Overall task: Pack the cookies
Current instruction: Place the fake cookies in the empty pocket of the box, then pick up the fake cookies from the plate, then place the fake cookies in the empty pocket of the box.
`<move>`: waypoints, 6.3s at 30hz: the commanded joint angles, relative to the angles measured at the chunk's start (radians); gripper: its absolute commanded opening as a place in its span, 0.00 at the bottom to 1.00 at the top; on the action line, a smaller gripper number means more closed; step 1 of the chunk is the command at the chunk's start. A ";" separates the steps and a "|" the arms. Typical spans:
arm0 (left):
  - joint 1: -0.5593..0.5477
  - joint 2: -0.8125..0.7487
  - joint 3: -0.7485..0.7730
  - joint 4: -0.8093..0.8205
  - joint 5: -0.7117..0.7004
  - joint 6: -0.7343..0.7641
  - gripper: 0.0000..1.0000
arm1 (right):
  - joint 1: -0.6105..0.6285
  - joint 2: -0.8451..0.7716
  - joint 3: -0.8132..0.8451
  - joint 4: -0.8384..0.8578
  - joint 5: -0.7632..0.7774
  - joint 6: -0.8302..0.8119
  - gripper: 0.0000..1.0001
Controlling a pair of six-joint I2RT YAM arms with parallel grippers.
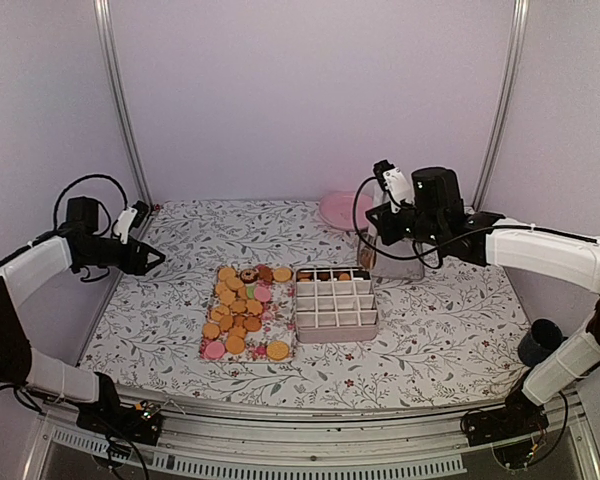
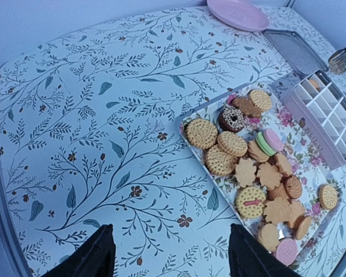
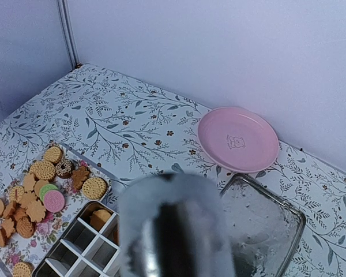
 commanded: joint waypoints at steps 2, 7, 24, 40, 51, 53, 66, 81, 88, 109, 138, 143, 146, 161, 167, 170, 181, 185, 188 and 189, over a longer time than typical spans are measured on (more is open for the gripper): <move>0.011 -0.030 -0.009 0.032 0.011 -0.014 0.68 | -0.004 0.014 -0.013 0.031 -0.026 0.007 0.00; 0.011 -0.030 -0.009 0.022 0.030 -0.011 0.68 | -0.004 0.032 -0.014 0.033 -0.025 0.007 0.00; 0.011 -0.018 0.010 0.010 0.020 -0.009 0.69 | -0.004 0.040 0.019 0.036 -0.052 0.007 0.31; 0.013 -0.006 0.088 -0.070 -0.029 0.002 0.70 | 0.083 -0.015 0.074 0.056 -0.079 0.012 0.30; 0.047 -0.018 0.053 -0.085 -0.045 0.011 0.70 | 0.312 0.147 0.242 0.046 -0.063 0.065 0.29; 0.059 -0.029 0.056 -0.088 -0.046 0.014 0.71 | 0.337 0.179 0.268 0.041 -0.068 0.069 0.29; 0.134 -0.084 0.067 -0.072 -0.092 0.006 0.99 | 0.419 0.311 0.329 0.068 -0.112 0.101 0.29; 0.171 -0.168 -0.007 -0.004 -0.097 -0.011 0.99 | 0.473 0.468 0.409 0.102 -0.152 0.148 0.30; 0.172 -0.159 0.006 -0.029 -0.069 -0.004 0.99 | 0.480 0.503 0.435 0.116 -0.190 0.160 0.33; 0.163 -0.118 0.016 -0.051 0.011 -0.001 0.99 | 0.525 0.567 0.419 0.120 -0.179 0.186 0.34; 0.148 -0.109 0.036 -0.060 0.022 -0.007 0.98 | 0.560 0.365 0.304 0.175 -0.031 0.152 0.00; 0.148 -0.112 0.036 -0.064 0.021 0.000 0.98 | 0.559 0.362 0.306 0.173 -0.026 0.139 0.00; 0.148 -0.113 0.037 -0.066 0.020 0.000 0.98 | 0.557 0.356 0.309 0.169 0.010 0.113 0.00; 0.142 -0.104 0.044 -0.070 0.027 -0.001 0.98 | 0.408 0.176 0.287 0.090 0.093 -0.057 0.00; 0.139 -0.098 0.044 -0.074 0.027 0.000 0.98 | 0.326 0.133 0.222 0.081 0.111 -0.080 0.00; 0.136 -0.095 0.044 -0.076 0.027 0.000 0.98 | 0.306 0.127 0.205 0.079 0.107 -0.080 0.00; 0.130 -0.095 0.053 -0.085 0.024 0.003 0.98 | 0.295 0.171 0.184 0.077 0.105 -0.084 0.00; 0.129 -0.096 0.051 -0.087 0.025 0.004 0.98 | 0.295 0.192 0.184 0.073 0.104 -0.084 0.00; 0.128 -0.099 0.051 -0.090 0.024 0.008 0.97 | 0.295 0.205 0.183 0.071 0.101 -0.081 0.00; 0.128 -0.098 0.051 -0.090 0.024 0.009 0.97 | 0.294 0.208 0.181 0.070 0.101 -0.079 0.00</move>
